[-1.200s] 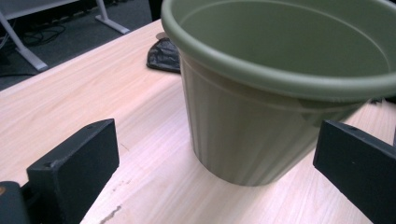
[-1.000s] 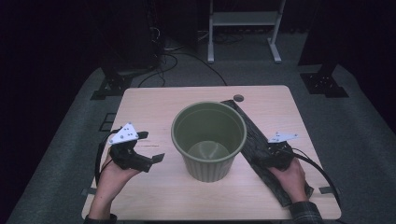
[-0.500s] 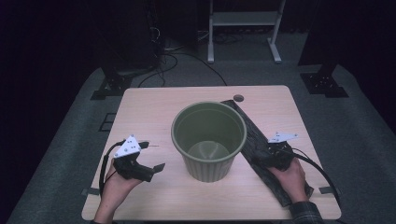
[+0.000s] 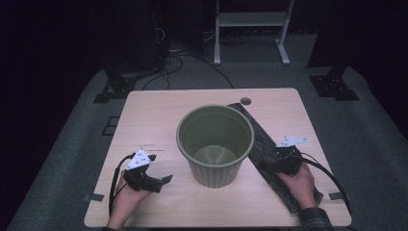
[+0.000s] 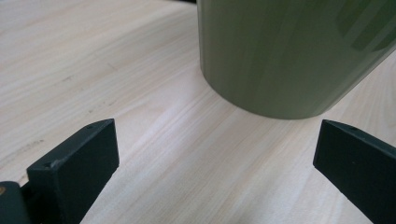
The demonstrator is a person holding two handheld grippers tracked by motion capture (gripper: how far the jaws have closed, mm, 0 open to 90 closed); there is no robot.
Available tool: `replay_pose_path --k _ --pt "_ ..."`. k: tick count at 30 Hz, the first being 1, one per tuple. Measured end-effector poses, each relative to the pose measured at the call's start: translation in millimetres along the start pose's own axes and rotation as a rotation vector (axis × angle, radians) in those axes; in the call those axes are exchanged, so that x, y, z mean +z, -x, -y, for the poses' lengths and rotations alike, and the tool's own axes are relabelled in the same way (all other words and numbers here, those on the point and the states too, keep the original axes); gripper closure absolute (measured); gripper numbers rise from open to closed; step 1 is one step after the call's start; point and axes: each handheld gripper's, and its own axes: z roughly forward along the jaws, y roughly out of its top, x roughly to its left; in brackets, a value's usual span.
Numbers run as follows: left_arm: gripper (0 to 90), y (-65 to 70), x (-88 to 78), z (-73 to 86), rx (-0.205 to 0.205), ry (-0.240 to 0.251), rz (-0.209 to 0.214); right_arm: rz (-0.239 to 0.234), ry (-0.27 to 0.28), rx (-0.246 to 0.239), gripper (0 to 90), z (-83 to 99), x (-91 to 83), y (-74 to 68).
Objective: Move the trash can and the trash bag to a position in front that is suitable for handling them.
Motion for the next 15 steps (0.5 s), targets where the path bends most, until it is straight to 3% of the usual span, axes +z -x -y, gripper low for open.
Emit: replay_pose_path --k 4,11,15 --pt "0.0 -3.7 7.4 7.9 -0.008 0.015 -0.011 0.000 0.000 0.000 9.3 0.0 0.0 0.0" --pt "0.0 -4.5 18.2 14.9 -0.009 -0.028 -0.006 0.000 0.000 0.000 9.2 0.0 0.0 0.0" --pt "0.0 -6.7 27.8 20.7 -0.006 -0.077 -0.017 0.000 0.000 0.000 9.2 0.0 0.0 0.0"
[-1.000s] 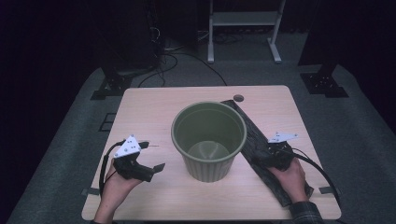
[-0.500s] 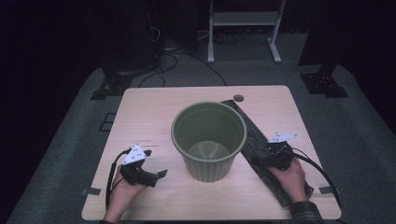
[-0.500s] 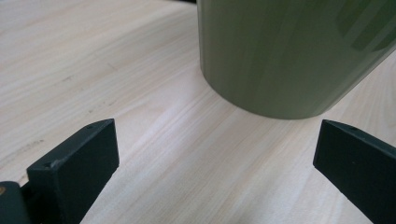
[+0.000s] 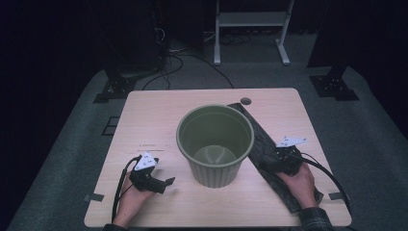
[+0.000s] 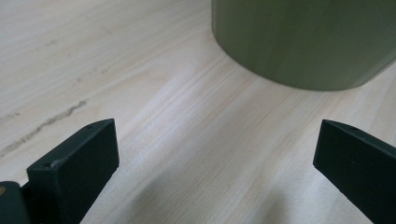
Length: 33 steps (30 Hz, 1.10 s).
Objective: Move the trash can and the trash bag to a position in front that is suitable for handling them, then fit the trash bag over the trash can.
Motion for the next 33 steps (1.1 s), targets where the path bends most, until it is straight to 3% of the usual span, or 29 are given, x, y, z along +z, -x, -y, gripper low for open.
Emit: replay_pose_path --k 10,14,15,21,22,27,29,33 --pt "0.0 -0.7 5.0 3.2 0.001 -0.045 -0.021 0.000 0.000 0.000 9.2 0.0 0.0 0.0" --pt "0.0 0.6 8.3 2.1 0.014 -0.087 -0.026 0.000 0.000 0.000 9.2 0.0 0.0 0.0" --pt "0.0 1.7 11.0 1.5 0.023 -0.117 -0.029 0.001 0.000 0.000 9.3 0.0 0.0 -0.1" --pt "0.0 0.6 11.0 1.7 0.009 -0.122 -0.024 0.009 0.012 0.009 15.9 0.5 -1.0 0.3" --pt "0.0 0.6 10.9 1.7 0.008 -0.122 -0.024 0.010 0.024 0.010 25.9 1.1 -2.4 0.4" --pt "0.0 0.5 10.9 1.8 0.006 -0.122 -0.025 -0.008 0.053 -0.005 52.7 3.5 -6.3 -0.9" --pt "0.0 0.6 10.9 1.9 0.006 -0.122 -0.025 -0.015 0.057 -0.007 67.2 4.6 -8.2 -0.4" --pt "0.0 0.6 10.8 1.9 0.004 -0.122 -0.026 -0.035 0.050 -0.011 86.7 5.7 -10.6 1.6"
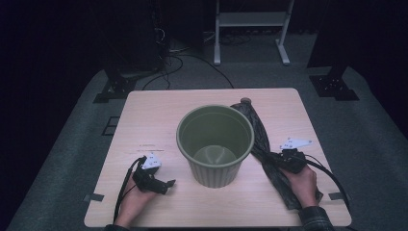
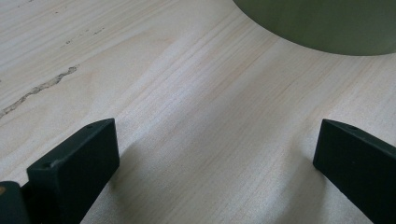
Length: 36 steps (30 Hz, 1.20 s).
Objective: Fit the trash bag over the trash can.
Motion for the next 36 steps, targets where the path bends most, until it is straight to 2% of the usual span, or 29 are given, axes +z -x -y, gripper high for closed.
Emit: replay_pose_path --k 3,12,18,22,26,29,31,36 --pt "0.0 0.0 0.0 0.0 0.000 0.000 0.000 -0.008 -0.010 -0.008 89.5 -0.7 -0.7 0.1" --pt "0.0 -0.1 0.0 0.0 0.000 0.000 0.000 -0.029 -0.041 -0.024 89.8 -2.8 -6.7 0.1" --pt "0.0 0.0 0.0 0.0 0.000 0.000 0.000 -0.062 -0.049 -0.026 89.8 -4.7 -9.6 -1.4" --pt "0.0 -0.1 0.0 0.0 0.001 0.000 0.000 -0.108 -0.040 -0.035 89.8 -9.7 -17.3 -4.4" --pt "0.0 -0.1 0.0 0.0 0.001 0.000 0.000 -0.131 -0.034 -0.037 89.8 -11.8 -25.6 -3.9" --pt "0.0 -0.1 0.0 0.0 0.000 0.000 0.000 -0.135 -0.032 -0.055 89.8 -14.9 -30.4 -5.1" --pt "0.0 -0.1 0.0 0.0 0.001 0.000 0.000 -0.161 -0.019 -0.086 89.8 -21.7 -37.3 -11.2" --pt "0.0 -0.1 0.0 0.0 0.000 0.000 0.000 -0.197 -0.012 -0.126 89.8 -31.3 -42.5 -19.6"
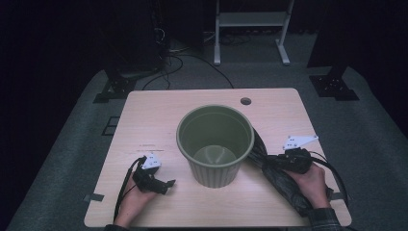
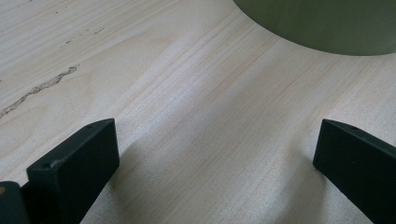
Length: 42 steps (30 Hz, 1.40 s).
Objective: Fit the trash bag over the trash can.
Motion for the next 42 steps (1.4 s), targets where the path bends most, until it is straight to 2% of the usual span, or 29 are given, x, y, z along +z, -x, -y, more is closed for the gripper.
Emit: replay_pose_path --k 4,11,25,34,42 --pt "0.0 0.0 0.0 0.0 0.000 0.000 0.001 -0.035 0.015 -0.030 89.8 -9.0 -6.8 -4.9" --pt "0.0 0.0 0.0 0.0 0.000 0.000 0.000 -0.069 0.037 -0.080 89.7 -24.7 -20.2 -10.5" --pt "0.0 0.0 -0.1 0.0 -0.001 -0.001 0.001 -0.167 0.067 -0.168 89.6 -64.5 -50.1 -24.8" --pt "0.0 0.0 -0.1 0.0 -0.001 -0.001 0.001 -0.211 0.145 -0.220 89.5 -91.3 -73.9 -34.0" --pt "0.0 0.1 0.0 0.1 -0.001 0.001 0.001 -0.246 0.173 -0.258 89.5 -108.2 -80.8 -39.0"
